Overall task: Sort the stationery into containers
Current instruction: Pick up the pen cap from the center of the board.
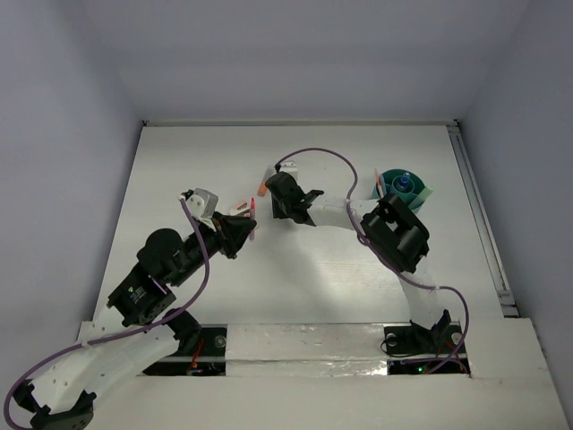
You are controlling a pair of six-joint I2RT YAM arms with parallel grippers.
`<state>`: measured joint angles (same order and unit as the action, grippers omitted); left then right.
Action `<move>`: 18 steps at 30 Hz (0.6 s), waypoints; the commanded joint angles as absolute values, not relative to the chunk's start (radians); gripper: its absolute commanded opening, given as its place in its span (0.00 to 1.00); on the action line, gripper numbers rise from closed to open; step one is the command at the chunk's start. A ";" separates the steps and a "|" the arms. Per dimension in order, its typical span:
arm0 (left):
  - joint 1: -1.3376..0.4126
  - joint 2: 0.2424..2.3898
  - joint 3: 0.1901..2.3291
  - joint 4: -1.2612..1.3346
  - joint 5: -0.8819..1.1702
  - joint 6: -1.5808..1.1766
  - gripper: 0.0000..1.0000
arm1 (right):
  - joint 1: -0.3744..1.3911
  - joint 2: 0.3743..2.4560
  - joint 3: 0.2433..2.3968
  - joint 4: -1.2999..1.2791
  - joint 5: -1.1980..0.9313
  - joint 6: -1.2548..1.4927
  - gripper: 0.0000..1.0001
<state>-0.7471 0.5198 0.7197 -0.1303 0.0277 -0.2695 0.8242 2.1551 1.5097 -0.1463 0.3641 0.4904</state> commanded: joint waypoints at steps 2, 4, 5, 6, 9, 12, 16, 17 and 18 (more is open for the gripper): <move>-0.733 0.515 0.730 -0.071 0.046 -0.256 0.00 | 0.824 2.189 1.560 -0.166 0.385 0.465 0.32; -0.733 0.518 0.730 -0.069 0.048 -0.256 0.00 | 0.824 2.195 1.555 -0.169 0.384 0.462 0.29; -0.733 0.522 0.730 -0.069 0.049 -0.258 0.00 | 0.824 2.195 1.554 -0.170 0.383 0.463 0.27; -0.733 0.522 0.732 -0.069 0.051 -0.258 0.00 | 0.824 2.197 1.549 -0.170 0.380 0.462 0.27; -0.733 0.526 0.730 -0.067 0.051 -0.256 0.00 | 0.824 2.198 1.539 -0.167 0.377 0.465 0.15; -0.733 0.528 0.729 -0.067 0.051 -0.256 0.00 | 0.824 2.186 1.520 -0.163 0.374 0.471 0.00; -0.733 0.532 0.727 -0.063 0.051 -0.262 0.00 | 0.824 2.114 1.474 -0.091 0.351 0.477 0.00; -0.733 0.535 0.727 -0.060 0.060 -0.273 0.00 | 0.824 2.052 1.426 -0.056 0.341 0.477 0.00; -0.733 0.538 0.721 -0.054 0.067 -0.284 0.00 | 0.824 2.014 1.395 -0.020 0.315 0.479 0.00</move>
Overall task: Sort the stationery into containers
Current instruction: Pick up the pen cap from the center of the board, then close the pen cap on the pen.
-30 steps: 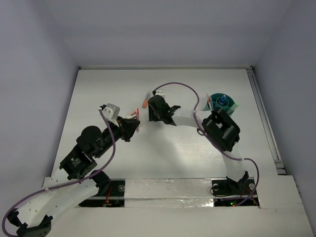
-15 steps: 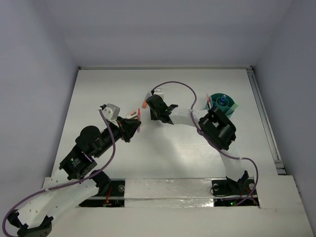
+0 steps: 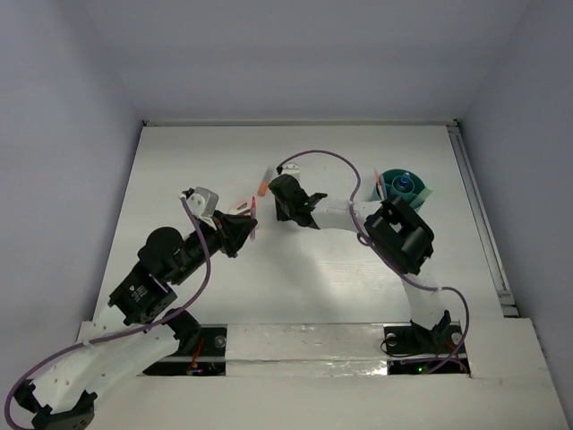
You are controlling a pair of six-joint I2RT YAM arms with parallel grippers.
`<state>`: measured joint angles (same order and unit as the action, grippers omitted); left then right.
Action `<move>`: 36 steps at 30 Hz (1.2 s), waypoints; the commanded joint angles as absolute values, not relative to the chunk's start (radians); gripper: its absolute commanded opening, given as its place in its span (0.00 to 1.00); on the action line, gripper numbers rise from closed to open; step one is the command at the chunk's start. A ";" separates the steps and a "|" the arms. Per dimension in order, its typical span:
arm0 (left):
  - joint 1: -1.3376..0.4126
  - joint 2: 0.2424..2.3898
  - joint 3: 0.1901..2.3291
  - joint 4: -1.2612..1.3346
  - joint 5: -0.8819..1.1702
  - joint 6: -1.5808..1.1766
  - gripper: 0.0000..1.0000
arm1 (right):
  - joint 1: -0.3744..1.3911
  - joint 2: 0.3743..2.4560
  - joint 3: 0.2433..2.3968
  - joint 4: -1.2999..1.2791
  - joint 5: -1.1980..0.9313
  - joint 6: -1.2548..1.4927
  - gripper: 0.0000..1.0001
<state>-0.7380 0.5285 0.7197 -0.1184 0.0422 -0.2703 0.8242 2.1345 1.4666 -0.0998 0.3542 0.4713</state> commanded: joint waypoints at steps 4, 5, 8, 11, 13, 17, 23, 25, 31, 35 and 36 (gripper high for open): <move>-0.733 0.541 0.686 0.050 0.146 -0.347 0.00 | 0.824 1.792 1.229 0.249 0.253 0.465 0.00; -0.733 0.546 0.683 0.061 0.156 -0.353 0.00 | 0.824 1.748 1.201 0.285 0.242 0.463 0.00; -0.733 0.566 0.664 0.112 0.178 -0.380 0.00 | 0.815 1.577 1.096 0.411 0.213 0.465 0.00; -0.733 0.604 0.649 0.176 0.210 -0.405 0.00 | 0.815 1.425 0.999 0.526 0.193 0.479 0.00; -0.733 0.644 0.652 0.208 0.221 -0.411 0.00 | 0.815 1.361 0.930 0.611 0.184 0.511 0.00; -0.733 0.710 0.672 0.239 0.250 -0.413 0.00 | 0.815 1.228 0.842 0.733 0.175 0.549 0.00; -0.733 0.773 0.690 0.262 0.256 -0.423 0.00 | 0.815 1.187 0.818 0.767 0.155 0.575 0.00; -0.733 0.791 0.698 0.268 0.259 -0.422 0.00 | 0.815 1.203 0.807 0.796 0.115 0.609 0.00; -0.733 0.804 0.704 0.281 0.264 -0.420 0.00 | 0.815 1.241 0.781 0.868 0.078 0.660 0.00; -0.733 0.810 0.699 0.285 0.265 -0.423 0.00 | 0.815 1.253 0.776 0.888 0.068 0.667 0.00; -0.733 0.808 0.699 0.287 0.265 -0.423 0.00 | 0.815 1.258 0.776 0.890 0.057 0.670 0.00</move>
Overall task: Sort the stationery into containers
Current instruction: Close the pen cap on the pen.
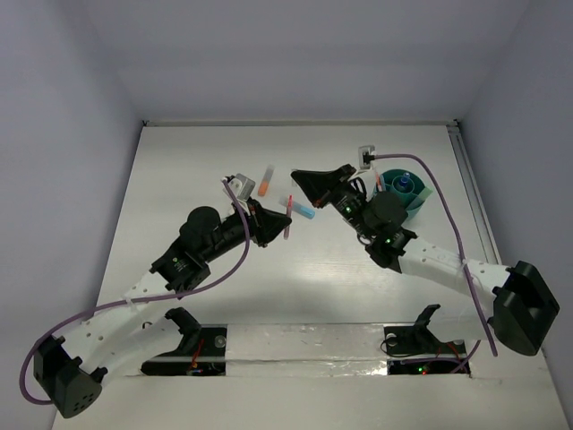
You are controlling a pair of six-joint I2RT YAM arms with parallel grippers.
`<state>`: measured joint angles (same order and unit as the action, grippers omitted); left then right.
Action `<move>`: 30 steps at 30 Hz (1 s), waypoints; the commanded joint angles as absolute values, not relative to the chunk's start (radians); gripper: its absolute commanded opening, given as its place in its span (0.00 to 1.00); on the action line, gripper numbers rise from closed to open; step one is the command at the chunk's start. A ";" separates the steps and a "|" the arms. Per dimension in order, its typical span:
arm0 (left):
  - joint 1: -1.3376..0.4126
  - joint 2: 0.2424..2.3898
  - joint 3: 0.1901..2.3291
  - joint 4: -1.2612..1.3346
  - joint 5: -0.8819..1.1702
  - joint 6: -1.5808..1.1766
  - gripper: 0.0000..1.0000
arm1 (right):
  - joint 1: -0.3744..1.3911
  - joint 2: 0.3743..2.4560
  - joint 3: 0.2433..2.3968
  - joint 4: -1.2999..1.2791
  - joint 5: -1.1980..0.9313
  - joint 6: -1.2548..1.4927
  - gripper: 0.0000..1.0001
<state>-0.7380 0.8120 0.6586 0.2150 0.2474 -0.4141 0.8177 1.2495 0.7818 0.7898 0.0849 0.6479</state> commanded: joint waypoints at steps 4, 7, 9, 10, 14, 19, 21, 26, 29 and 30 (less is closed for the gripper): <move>-0.733 0.807 0.703 0.291 0.261 -0.423 0.00 | 0.815 1.273 0.773 0.897 0.038 0.683 0.00; -0.733 0.811 0.706 0.290 0.258 -0.423 0.00 | 0.815 1.278 0.765 0.917 0.029 0.684 0.00; -0.733 0.816 0.706 0.288 0.258 -0.423 0.00 | 0.815 1.276 0.755 0.926 0.023 0.684 0.00; -0.733 0.816 0.706 0.285 0.256 -0.423 0.00 | 0.815 1.276 0.752 0.936 0.021 0.686 0.00; -0.733 0.815 0.706 0.282 0.245 -0.422 0.00 | 0.815 1.272 0.738 0.950 0.025 0.689 0.00; -0.733 0.816 0.713 0.270 0.236 -0.414 0.00 | 0.815 1.273 0.735 0.953 0.018 0.690 0.00; -0.733 0.818 0.716 0.265 0.233 -0.413 0.00 | 0.815 1.275 0.730 0.960 0.018 0.692 0.00; -0.733 0.825 0.712 0.261 0.235 -0.413 0.00 | 0.815 1.264 0.732 0.962 0.021 0.687 0.00; -0.733 0.827 0.716 0.261 0.236 -0.411 0.00 | 0.815 1.261 0.732 0.960 0.015 0.690 0.00; -0.733 0.828 0.716 0.261 0.238 -0.410 0.00 | 0.815 1.262 0.732 0.960 0.015 0.690 0.00</move>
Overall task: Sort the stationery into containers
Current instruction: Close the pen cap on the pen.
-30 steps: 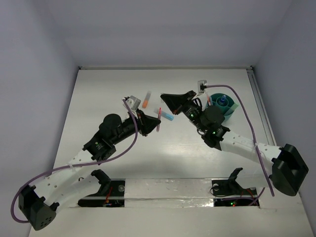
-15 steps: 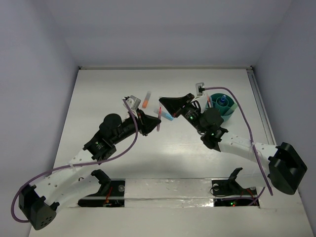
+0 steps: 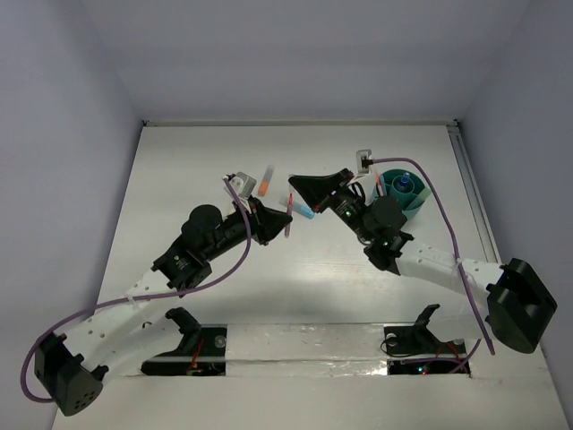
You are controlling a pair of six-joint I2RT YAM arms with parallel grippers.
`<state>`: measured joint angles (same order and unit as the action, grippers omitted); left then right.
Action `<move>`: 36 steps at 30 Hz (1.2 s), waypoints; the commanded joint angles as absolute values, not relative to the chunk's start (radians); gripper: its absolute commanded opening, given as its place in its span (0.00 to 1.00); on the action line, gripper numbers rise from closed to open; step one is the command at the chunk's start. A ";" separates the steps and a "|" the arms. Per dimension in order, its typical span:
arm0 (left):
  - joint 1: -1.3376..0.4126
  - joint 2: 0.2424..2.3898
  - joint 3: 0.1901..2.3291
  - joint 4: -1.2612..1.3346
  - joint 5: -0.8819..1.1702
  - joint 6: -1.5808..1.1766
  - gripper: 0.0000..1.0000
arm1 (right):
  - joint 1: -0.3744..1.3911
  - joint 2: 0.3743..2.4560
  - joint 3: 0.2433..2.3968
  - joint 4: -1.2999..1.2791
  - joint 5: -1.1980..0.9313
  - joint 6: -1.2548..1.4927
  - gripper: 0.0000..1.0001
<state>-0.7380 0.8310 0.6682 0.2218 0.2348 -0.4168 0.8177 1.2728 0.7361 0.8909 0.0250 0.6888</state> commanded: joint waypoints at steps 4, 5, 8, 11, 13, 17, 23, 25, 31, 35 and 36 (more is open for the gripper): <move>-0.733 0.839 0.718 0.259 0.248 -0.410 0.00 | 0.815 1.267 0.733 0.962 0.012 0.692 0.00; -0.733 0.841 0.718 0.258 0.242 -0.411 0.00 | 0.815 1.267 0.733 0.963 0.011 0.692 0.00; -0.733 0.827 0.716 0.259 0.232 -0.410 0.00 | 0.815 1.269 0.729 0.965 0.009 0.693 0.00; -0.733 0.818 0.719 0.258 0.219 -0.408 0.00 | 0.815 1.275 0.727 0.966 0.006 0.692 0.00; -0.733 0.813 0.718 0.258 0.215 -0.407 0.00 | 0.815 1.279 0.726 0.966 0.008 0.693 0.00; -0.733 0.805 0.709 0.265 0.213 -0.410 0.00 | 0.815 1.282 0.716 0.979 0.008 0.693 0.00; -0.733 0.807 0.712 0.268 0.210 -0.410 0.00 | 0.815 1.295 0.716 0.985 0.006 0.686 0.00; -0.733 0.808 0.712 0.268 0.209 -0.410 0.00 | 0.815 1.298 0.718 0.985 0.006 0.680 0.00; -0.733 0.789 0.701 0.285 0.181 -0.420 0.00 | 0.844 1.310 0.695 1.052 0.015 0.678 0.00; -0.733 0.776 0.673 0.337 0.166 -0.460 0.00 | 0.854 1.308 0.667 1.092 0.044 0.669 0.00; -0.733 0.775 0.669 0.344 0.150 -0.466 0.00 | 0.867 1.310 0.667 1.092 0.049 0.661 0.00</move>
